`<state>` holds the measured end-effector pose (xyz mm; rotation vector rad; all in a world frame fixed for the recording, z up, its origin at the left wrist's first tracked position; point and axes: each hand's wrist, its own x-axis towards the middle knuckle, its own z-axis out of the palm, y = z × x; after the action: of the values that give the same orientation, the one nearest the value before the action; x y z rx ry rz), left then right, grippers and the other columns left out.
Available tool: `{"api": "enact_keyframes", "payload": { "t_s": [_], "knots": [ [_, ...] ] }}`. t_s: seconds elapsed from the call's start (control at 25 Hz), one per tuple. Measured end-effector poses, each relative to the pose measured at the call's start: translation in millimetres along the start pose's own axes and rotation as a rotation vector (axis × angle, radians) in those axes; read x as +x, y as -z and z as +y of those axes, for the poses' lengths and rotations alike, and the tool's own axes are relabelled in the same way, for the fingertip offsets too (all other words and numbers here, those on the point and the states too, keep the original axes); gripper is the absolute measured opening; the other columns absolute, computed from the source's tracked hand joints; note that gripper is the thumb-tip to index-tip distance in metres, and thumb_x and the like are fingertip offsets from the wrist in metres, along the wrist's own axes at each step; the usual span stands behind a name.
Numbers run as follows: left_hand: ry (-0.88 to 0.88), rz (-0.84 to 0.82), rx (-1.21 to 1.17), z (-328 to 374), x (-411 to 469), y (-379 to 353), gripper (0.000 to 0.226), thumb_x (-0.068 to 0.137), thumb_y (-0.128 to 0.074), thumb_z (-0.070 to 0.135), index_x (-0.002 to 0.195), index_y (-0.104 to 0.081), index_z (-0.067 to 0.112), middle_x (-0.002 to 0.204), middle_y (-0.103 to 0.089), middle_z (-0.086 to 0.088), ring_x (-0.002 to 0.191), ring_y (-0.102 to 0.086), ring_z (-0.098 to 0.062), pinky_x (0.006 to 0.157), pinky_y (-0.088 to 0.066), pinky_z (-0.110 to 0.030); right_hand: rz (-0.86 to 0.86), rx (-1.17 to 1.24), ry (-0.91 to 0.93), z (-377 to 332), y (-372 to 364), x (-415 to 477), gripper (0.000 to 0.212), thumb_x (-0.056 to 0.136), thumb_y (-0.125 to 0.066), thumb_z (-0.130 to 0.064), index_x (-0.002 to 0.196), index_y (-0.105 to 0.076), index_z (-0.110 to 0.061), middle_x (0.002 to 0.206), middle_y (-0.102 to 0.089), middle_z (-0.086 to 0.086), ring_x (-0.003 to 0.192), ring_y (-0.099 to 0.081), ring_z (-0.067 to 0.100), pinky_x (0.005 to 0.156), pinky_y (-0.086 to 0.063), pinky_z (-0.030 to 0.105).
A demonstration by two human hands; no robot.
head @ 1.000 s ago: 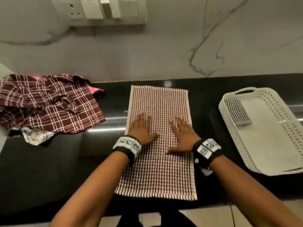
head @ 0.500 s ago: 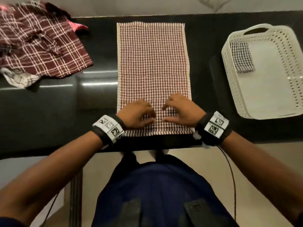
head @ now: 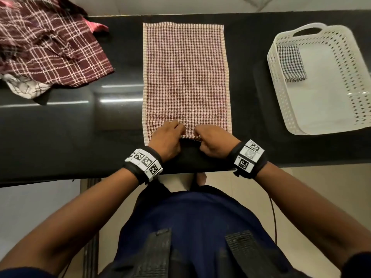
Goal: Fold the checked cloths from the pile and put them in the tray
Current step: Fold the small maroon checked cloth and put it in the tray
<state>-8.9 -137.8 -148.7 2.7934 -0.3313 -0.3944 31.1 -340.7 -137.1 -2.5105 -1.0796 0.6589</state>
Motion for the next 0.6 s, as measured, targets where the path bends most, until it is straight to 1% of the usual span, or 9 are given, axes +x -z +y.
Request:
{"api": "enact_keyframes", "payload": {
  "t_s": [0.08,0.12,0.2,0.28,0.36,0.44,0.48,0.52,0.6],
  "knots": [
    [0.005,-0.014,-0.13,-15.9,-5.3,6.2,0.028,0.085,-0.057,0.014,0.113,-0.063,0.015,0.108,-0.062,-0.005,0.1,-0.057,-0.023,0.088,-0.047,-0.036,-0.019,-0.065,0.013,11.0,0.9,-13.6,0.024,0.081,-0.064,-0.011,0.102,-0.054,-0.007,0.103,-0.055,0.01,0.093,-0.051,0.025,0.081,-0.042,0.033],
    [0.003,-0.026,-0.197,-23.0,-11.8,9.0,0.026,0.087,-0.059,0.015,0.112,-0.065,0.015,0.107,-0.065,-0.004,0.098,-0.059,-0.022,0.088,-0.047,-0.034,-0.012,-0.072,-0.003,16.1,1.5,-21.9,0.02,0.081,-0.064,-0.01,0.099,-0.056,-0.007,0.103,-0.055,0.01,0.093,-0.051,0.025,0.081,-0.041,0.033],
    [0.017,-0.058,-0.33,-33.9,-27.0,16.6,0.018,0.091,-0.063,0.019,0.108,-0.07,0.017,0.101,-0.07,0.0,0.093,-0.064,-0.015,0.086,-0.05,-0.031,0.015,-0.017,-0.041,23.0,6.1,-37.0,0.011,0.084,-0.062,-0.012,0.093,-0.06,-0.007,0.095,-0.058,0.007,0.088,-0.054,0.024,0.078,-0.044,0.035],
    [0.047,-0.075,-0.458,-44.7,-31.1,29.6,0.013,0.091,-0.067,0.027,0.102,-0.073,0.022,0.094,-0.072,0.009,0.086,-0.064,-0.003,0.083,-0.052,-0.026,0.075,0.085,-0.067,30.1,22.2,-43.6,0.006,0.085,-0.063,-0.016,0.088,-0.065,-0.011,0.085,-0.059,-0.003,0.079,-0.055,0.017,0.073,-0.044,0.032],
    [0.082,-0.002,-0.536,-58.5,-14.6,50.1,0.01,0.088,-0.07,0.035,0.096,-0.074,0.03,0.09,-0.072,0.015,0.085,-0.064,0.001,0.081,-0.051,-0.022,0.209,0.18,-0.087,42.8,49.9,-36.6,0.005,0.085,-0.068,-0.019,0.082,-0.066,-0.017,0.078,-0.061,-0.008,0.071,-0.055,0.012,0.068,-0.044,0.028],
    [0.133,0.095,-0.569,-75.1,22.0,76.3,0.012,0.084,-0.073,0.041,0.092,-0.074,0.032,0.091,-0.072,0.014,0.087,-0.065,-0.002,0.081,-0.05,-0.024,0.361,0.3,-0.139,61.0,82.8,-15.6,0.01,0.087,-0.073,-0.026,0.081,-0.067,-0.02,0.075,-0.065,-0.007,0.067,-0.059,0.009,0.065,-0.046,0.021],
    [0.167,0.124,-0.562,-82.9,44.8,86.3,0.016,0.083,-0.074,0.043,0.092,-0.075,0.029,0.092,-0.073,0.011,0.088,-0.065,-0.006,0.08,-0.05,-0.026,0.43,0.37,-0.18,71.6,96.0,-1.7,0.012,0.086,-0.076,-0.029,0.082,-0.069,-0.019,0.076,-0.068,-0.006,0.068,-0.062,0.007,0.065,-0.047,0.018],
    [0.209,0.136,-0.546,-90.5,68.5,94.6,0.021,0.082,-0.075,0.043,0.093,-0.075,0.025,0.093,-0.073,0.006,0.089,-0.066,-0.011,0.08,-0.05,-0.03,0.486,0.449,-0.23,83.1,106.4,14.1,0.014,0.085,-0.078,-0.029,0.085,-0.072,-0.017,0.079,-0.072,-0.004,0.07,-0.064,0.006,0.068,-0.05,0.019],
    [0.318,0.104,-0.555,-103.1,110.1,98.6,0.027,0.083,-0.075,0.04,0.097,-0.075,0.016,0.099,-0.073,-0.003,0.096,-0.066,-0.02,0.087,-0.052,-0.037,0.535,0.673,-0.375,103.4,112.1,44.8,0.02,0.084,-0.079,-0.022,0.093,-0.073,-0.005,0.093,-0.075,0.01,0.08,-0.068,0.014,0.08,-0.056,0.031]
  ]
}}
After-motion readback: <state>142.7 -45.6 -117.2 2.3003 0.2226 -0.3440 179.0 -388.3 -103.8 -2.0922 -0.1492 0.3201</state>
